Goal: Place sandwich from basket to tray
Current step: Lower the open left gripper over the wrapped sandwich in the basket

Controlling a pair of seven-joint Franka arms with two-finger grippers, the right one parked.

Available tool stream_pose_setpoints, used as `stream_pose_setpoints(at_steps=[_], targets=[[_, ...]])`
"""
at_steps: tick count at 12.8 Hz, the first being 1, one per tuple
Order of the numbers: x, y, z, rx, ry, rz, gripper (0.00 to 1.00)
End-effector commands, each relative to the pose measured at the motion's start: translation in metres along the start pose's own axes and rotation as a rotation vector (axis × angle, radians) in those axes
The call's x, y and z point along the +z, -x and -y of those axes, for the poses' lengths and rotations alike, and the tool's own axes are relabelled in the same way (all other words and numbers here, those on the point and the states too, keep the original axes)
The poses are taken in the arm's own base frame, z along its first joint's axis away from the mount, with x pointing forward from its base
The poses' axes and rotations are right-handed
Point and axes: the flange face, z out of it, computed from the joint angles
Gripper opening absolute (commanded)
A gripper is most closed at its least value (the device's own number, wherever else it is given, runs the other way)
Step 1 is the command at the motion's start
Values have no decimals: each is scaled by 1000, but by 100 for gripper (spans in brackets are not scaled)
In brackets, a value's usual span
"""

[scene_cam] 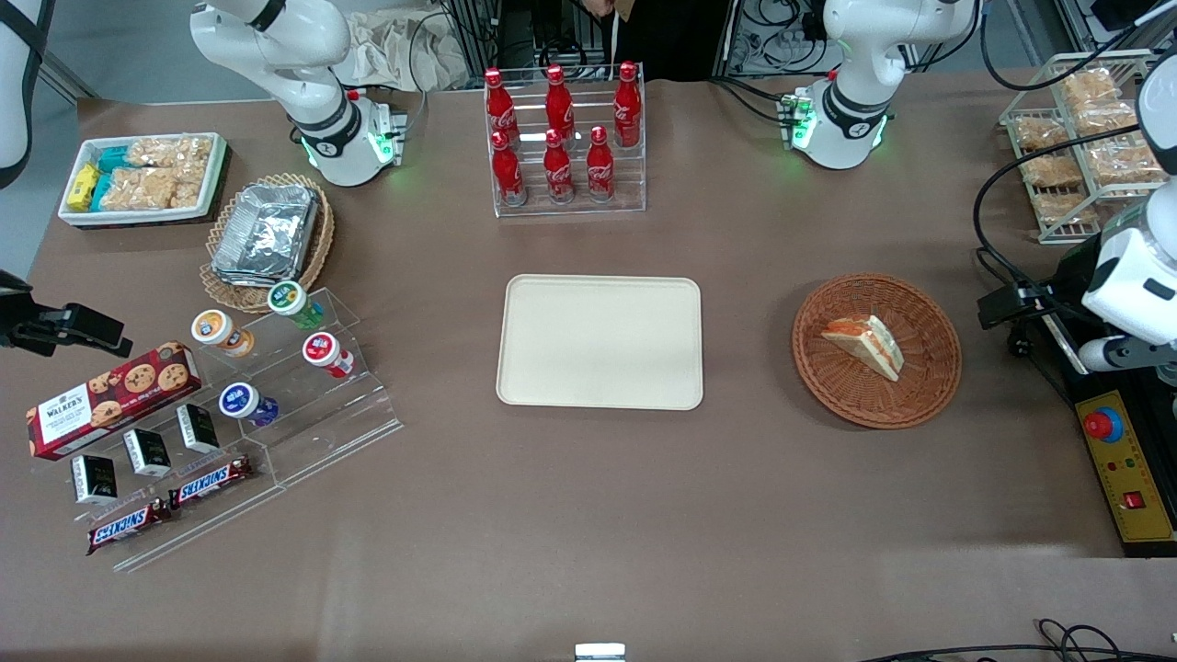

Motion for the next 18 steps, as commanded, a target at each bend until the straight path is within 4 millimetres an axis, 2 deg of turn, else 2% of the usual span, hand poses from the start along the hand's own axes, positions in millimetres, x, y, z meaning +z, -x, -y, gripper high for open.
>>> stream_pose_setpoints(at_steps=[1,2,4,6,8,9,11,16,18], targets=[[-7,2,0,-4,-2,-8,100],[-8,3,0,1,-3,-12,100],[8,13,-2,13,-20,64,100],[19,40,0,11,-30,80,100],[39,68,5,-22,-18,41,100],[54,72,5,-140,-16,39,100],[85,72,-10,-310,-29,40,100],[158,72,-15,-659,-8,57,99],[194,68,-19,-773,2,39,99]])
